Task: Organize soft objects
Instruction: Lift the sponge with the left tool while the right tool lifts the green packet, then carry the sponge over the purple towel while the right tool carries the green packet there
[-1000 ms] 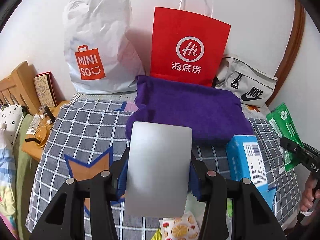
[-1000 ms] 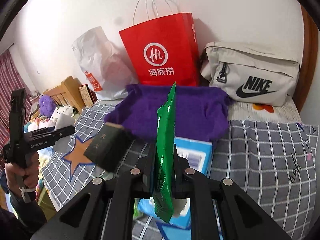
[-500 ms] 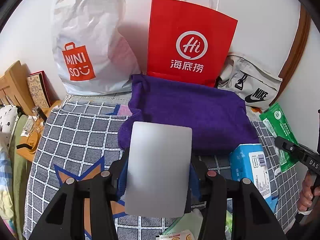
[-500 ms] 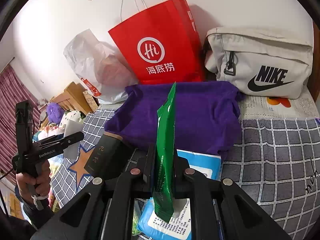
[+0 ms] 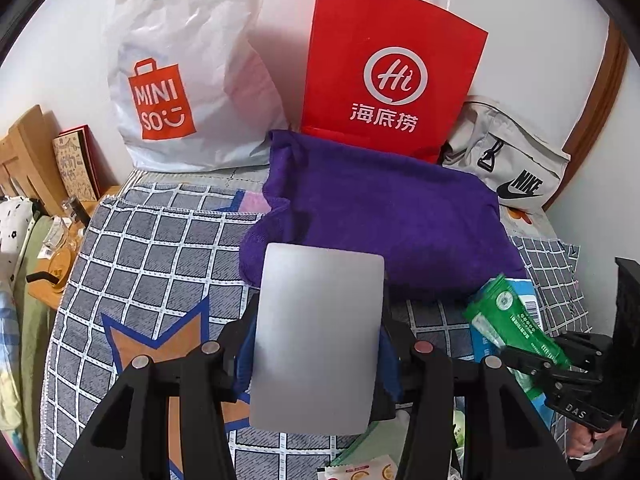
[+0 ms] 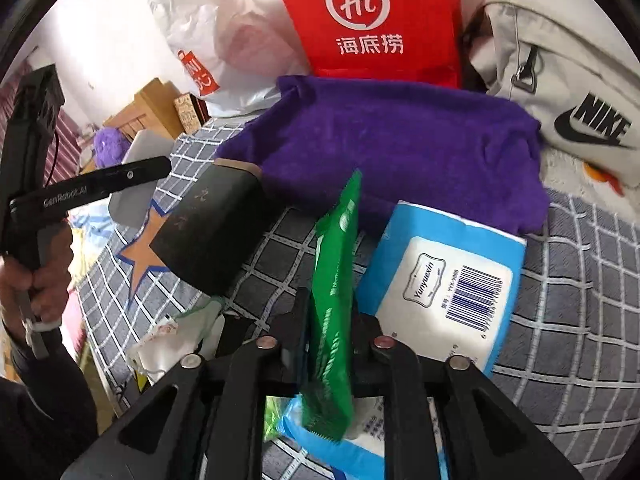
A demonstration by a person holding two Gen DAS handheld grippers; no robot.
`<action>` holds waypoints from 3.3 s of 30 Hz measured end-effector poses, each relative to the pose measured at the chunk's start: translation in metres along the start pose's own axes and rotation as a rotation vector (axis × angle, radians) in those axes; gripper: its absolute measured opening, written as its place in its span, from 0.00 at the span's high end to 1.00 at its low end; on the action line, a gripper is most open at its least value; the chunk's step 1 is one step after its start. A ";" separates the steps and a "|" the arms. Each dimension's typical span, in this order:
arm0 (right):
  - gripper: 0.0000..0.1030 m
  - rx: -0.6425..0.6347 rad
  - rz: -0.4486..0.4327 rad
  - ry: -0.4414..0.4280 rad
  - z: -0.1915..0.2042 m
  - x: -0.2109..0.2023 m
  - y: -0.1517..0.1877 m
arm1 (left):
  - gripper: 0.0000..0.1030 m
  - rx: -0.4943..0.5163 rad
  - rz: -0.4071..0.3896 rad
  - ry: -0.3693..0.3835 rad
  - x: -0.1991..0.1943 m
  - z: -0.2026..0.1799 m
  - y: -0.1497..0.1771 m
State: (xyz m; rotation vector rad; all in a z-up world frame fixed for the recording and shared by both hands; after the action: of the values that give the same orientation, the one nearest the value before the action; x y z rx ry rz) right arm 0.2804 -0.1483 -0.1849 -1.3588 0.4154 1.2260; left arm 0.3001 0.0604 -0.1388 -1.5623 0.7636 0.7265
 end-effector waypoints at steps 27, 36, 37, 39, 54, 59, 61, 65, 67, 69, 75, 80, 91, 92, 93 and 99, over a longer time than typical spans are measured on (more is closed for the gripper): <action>0.87 0.104 -0.051 -0.089 0.044 0.004 0.012 | 0.53 -0.022 -0.017 0.042 -0.020 0.009 0.019; 0.57 0.077 -0.018 0.002 0.039 0.012 0.018 | 0.53 -0.023 -0.016 0.050 -0.024 0.011 0.025; 0.57 0.082 -0.029 -0.001 0.038 0.010 0.016 | 0.53 -0.023 -0.016 0.051 -0.024 0.011 0.025; 0.62 0.098 -0.043 -0.008 0.034 0.010 0.010 | 0.53 -0.020 -0.014 0.052 -0.023 0.011 0.025; 0.92 0.146 -0.183 -0.035 0.016 -0.037 0.001 | 0.53 0.003 -0.006 0.052 -0.016 0.003 0.026; 0.92 0.164 -0.262 0.002 -0.004 -0.073 -0.004 | 0.53 0.001 -0.019 0.049 -0.019 0.001 0.019; 0.92 0.162 -0.285 0.026 -0.012 -0.084 -0.009 | 0.53 0.005 -0.022 0.042 -0.019 -0.001 0.014; 0.92 0.157 -0.321 0.059 -0.026 -0.098 -0.023 | 0.53 0.016 -0.029 0.029 -0.018 -0.005 0.003; 0.92 0.152 -0.333 0.072 -0.032 -0.101 -0.030 | 0.53 0.025 -0.032 0.021 -0.018 -0.007 -0.003; 0.92 0.147 -0.342 0.075 -0.036 -0.102 -0.038 | 0.53 0.034 -0.036 0.016 -0.017 -0.009 -0.008; 0.92 0.143 -0.356 0.075 -0.049 -0.097 -0.058 | 0.53 0.053 -0.025 -0.002 -0.003 -0.013 -0.026; 0.92 0.144 -0.355 0.075 -0.059 -0.085 -0.075 | 0.53 0.070 -0.018 -0.014 0.014 -0.014 -0.040; 0.92 0.123 -0.325 0.025 -0.078 -0.043 -0.119 | 0.53 0.048 0.046 -0.003 0.067 -0.013 -0.071; 0.92 0.125 -0.321 0.022 -0.083 -0.032 -0.126 | 0.53 0.050 0.054 -0.006 0.073 -0.014 -0.074; 0.92 0.125 -0.321 0.022 -0.083 -0.032 -0.126 | 0.53 0.051 0.059 -0.007 0.078 -0.014 -0.077; 0.92 0.130 -0.296 -0.023 -0.095 0.002 -0.140 | 0.53 0.063 0.096 -0.014 0.110 -0.016 -0.092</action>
State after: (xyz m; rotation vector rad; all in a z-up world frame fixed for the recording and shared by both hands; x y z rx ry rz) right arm 0.4363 -0.1978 -0.1407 -1.2436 0.2620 0.9530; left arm 0.4401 0.0447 -0.1717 -1.4705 0.8483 0.7753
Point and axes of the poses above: each gripper's, at about its wrist camera, not at the fingertips, and x roughly the way its jaws point, z to its left, y to its underside, the point moved 6 cm from there along x, roughly the way its jaws point, and after that the axes turned 1 degree about x, right-handed, at the moved point
